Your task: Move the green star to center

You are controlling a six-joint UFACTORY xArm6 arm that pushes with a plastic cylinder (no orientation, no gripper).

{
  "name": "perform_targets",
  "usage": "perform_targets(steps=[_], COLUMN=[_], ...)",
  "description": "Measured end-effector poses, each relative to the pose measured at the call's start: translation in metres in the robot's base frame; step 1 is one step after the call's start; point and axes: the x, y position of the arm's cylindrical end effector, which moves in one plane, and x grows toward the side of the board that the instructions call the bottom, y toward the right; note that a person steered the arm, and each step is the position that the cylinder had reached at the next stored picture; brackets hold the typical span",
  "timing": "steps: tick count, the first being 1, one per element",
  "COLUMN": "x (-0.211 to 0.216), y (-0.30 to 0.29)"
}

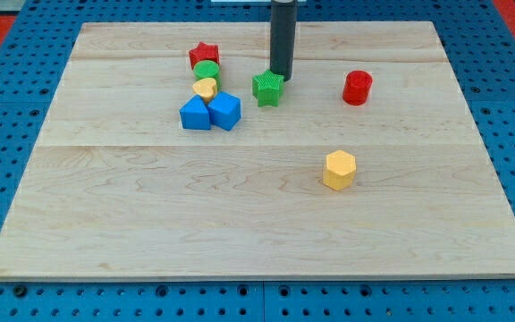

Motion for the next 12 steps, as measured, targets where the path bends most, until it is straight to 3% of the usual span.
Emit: perform_targets(steps=[3, 6, 8, 10, 12], x=[0.014, -0.013, 0.006, 0.056, 0.017], y=[0.0, -0.037, -0.038, -0.038, -0.009])
